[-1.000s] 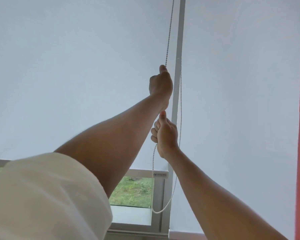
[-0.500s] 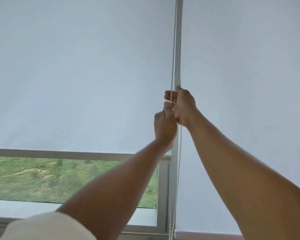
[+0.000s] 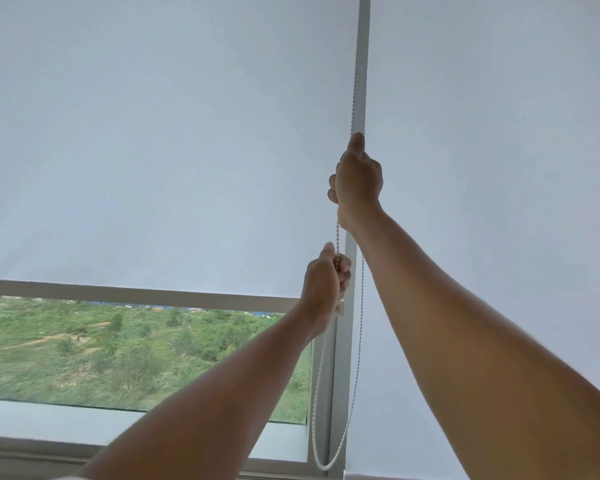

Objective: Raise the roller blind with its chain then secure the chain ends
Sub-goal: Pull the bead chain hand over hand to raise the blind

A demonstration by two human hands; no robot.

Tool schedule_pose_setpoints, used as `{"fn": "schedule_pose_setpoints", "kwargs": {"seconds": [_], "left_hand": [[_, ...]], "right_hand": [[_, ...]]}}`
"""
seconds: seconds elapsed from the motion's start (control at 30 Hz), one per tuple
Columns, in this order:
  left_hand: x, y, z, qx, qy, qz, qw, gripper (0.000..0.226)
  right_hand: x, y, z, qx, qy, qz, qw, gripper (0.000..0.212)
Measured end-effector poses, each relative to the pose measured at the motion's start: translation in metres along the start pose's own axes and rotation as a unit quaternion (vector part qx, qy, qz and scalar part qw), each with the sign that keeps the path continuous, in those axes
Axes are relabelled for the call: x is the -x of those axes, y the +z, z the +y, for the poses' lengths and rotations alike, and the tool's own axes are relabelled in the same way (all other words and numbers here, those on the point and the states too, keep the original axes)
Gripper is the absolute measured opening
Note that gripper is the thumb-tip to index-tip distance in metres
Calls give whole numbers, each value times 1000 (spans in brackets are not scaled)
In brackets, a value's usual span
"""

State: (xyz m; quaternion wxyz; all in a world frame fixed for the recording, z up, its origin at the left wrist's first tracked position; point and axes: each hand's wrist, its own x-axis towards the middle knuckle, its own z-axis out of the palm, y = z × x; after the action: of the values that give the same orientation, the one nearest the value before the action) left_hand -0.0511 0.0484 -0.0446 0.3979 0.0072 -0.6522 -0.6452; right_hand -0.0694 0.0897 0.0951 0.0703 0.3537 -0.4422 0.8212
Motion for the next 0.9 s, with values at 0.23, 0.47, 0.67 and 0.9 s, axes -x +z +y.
{"fn": "schedule_pose_setpoints", "kwargs": {"seconds": [0.23,0.47,0.67,0.9], "left_hand": [[-29,-4,62,15,53,79,995,65],[-38,4,133,-22,36,38,998,47],[-45,17,138,-4,3,115,993,55],[-42,16,120,61,140,144,978,40]], "right_hand": [[16,0,14,94,-66,-16,993,64],[68,-29,85,180,-91,-34,979,63],[99,-43,115,189,-76,-55,977,60],[84,-41,106,120,23,-107,987,60]]}}
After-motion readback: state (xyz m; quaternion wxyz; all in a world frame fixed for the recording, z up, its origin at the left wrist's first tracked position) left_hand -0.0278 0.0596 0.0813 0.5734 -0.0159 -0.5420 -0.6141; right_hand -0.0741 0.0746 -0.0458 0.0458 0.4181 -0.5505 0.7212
